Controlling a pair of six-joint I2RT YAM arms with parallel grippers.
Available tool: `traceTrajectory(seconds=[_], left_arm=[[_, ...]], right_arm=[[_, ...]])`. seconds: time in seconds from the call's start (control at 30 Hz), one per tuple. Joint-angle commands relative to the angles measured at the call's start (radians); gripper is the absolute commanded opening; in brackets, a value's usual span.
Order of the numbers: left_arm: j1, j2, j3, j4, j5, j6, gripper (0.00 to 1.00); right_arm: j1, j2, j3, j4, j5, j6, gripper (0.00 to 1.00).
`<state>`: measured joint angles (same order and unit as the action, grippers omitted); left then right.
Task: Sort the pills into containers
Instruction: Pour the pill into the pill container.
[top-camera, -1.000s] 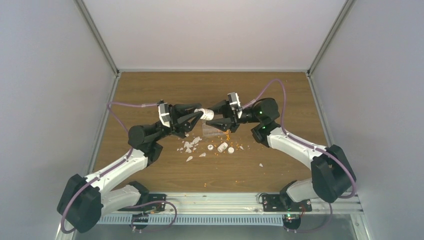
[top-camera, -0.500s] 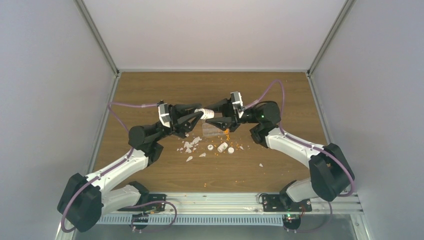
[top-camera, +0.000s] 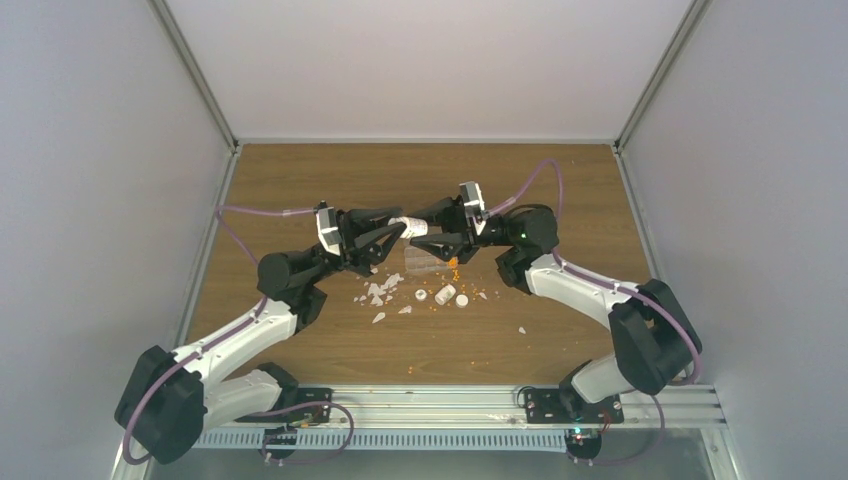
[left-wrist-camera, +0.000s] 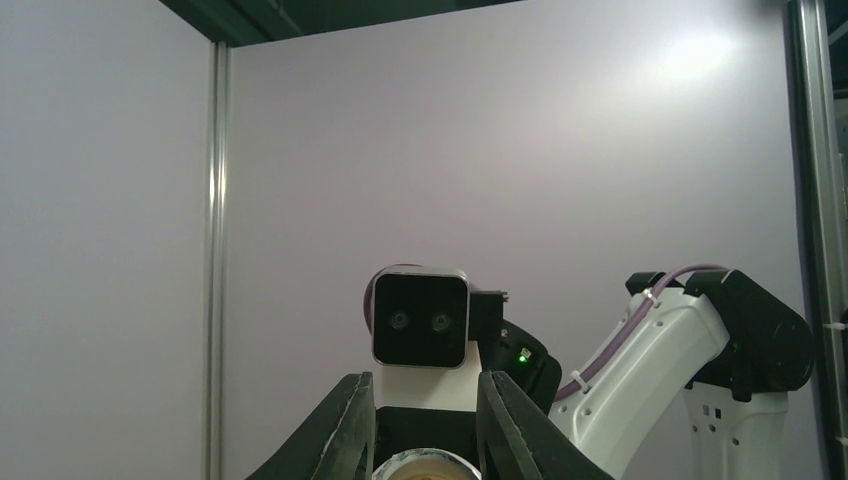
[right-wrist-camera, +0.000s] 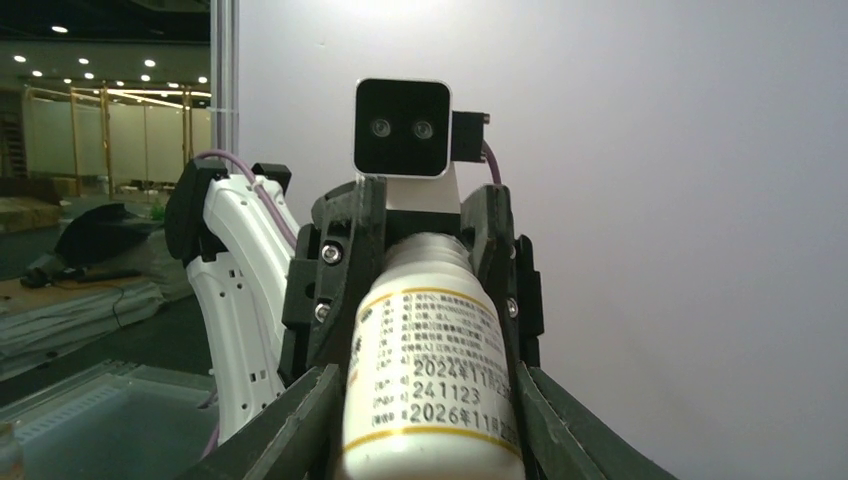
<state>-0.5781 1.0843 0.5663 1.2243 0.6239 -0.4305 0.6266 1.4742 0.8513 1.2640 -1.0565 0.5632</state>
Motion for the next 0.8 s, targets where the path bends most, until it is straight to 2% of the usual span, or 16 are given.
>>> traceTrajectory(seconds=[0.0,0.77], left_arm=[[-0.006,0.014,-0.006,0.071,-0.016,-0.004,0.36],[-0.013,0.04,0.003,0.078,-0.015,-0.001,0.36]], right_arm=[[0.014,0.012,0.029,0.075,-0.013,0.017,0.99],[0.025,0.045,0.071,0.04,-0.018,0.04,0.99]])
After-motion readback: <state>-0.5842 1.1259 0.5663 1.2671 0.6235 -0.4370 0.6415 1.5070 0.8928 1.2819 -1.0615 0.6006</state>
